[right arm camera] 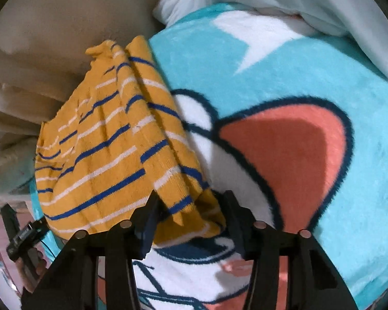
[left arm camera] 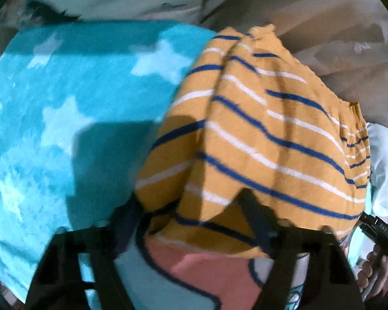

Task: Fold small clothes
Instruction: 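Fold the collar end over the hem with both grippers and release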

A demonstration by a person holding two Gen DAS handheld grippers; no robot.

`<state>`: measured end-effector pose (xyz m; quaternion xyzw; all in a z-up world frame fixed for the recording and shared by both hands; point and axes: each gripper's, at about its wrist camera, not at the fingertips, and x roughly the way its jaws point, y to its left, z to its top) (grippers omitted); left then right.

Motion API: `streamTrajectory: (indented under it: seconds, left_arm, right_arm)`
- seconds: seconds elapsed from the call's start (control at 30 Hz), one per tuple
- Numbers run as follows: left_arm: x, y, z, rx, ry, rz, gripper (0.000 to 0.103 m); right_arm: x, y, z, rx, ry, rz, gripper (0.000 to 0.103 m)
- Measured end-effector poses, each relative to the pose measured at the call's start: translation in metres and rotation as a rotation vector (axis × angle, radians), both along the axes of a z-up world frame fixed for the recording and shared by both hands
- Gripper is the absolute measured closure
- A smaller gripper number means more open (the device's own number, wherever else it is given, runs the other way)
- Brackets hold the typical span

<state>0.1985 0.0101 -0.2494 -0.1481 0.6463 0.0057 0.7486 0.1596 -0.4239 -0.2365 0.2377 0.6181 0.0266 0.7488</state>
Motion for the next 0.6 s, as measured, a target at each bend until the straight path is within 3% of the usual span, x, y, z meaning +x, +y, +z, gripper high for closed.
streamTrajectory:
  seconds: [0.03,0.07,0.1,0.17,0.33,0.5,0.6]
  left_arm:
    - [0.002,-0.006,0.002,0.002,0.007,-0.014,0.078]
    - [0.005,-0.007,0.003,-0.036,0.018,-0.018,0.088]
    - [0.007,-0.005,0.004,-0.046,0.027,-0.010,0.088]
    - [0.008,0.004,0.007,-0.070,0.030,-0.012,0.090]
    - [0.000,0.047,0.042,-0.159,0.008,0.013,0.091]
    - [-0.011,0.056,0.071,-0.151,0.036,-0.041,0.092]
    - [-0.037,0.066,0.083,-0.151,0.071,-0.060,0.092]
  right_arm:
    - [0.002,0.005,0.002,-0.037,0.003,0.020,0.052]
    - [0.007,0.011,0.001,-0.050,0.010,0.031,0.072]
    - [0.009,0.013,0.002,-0.019,0.020,0.039,0.082]
    - [0.012,0.017,0.006,-0.022,0.027,0.039,0.087]
    - [0.004,0.012,0.027,-0.011,0.009,0.050,0.090]
    - [-0.021,0.013,0.053,-0.006,0.022,0.107,0.090]
    - [-0.055,0.012,0.064,-0.001,0.041,0.140,0.090]
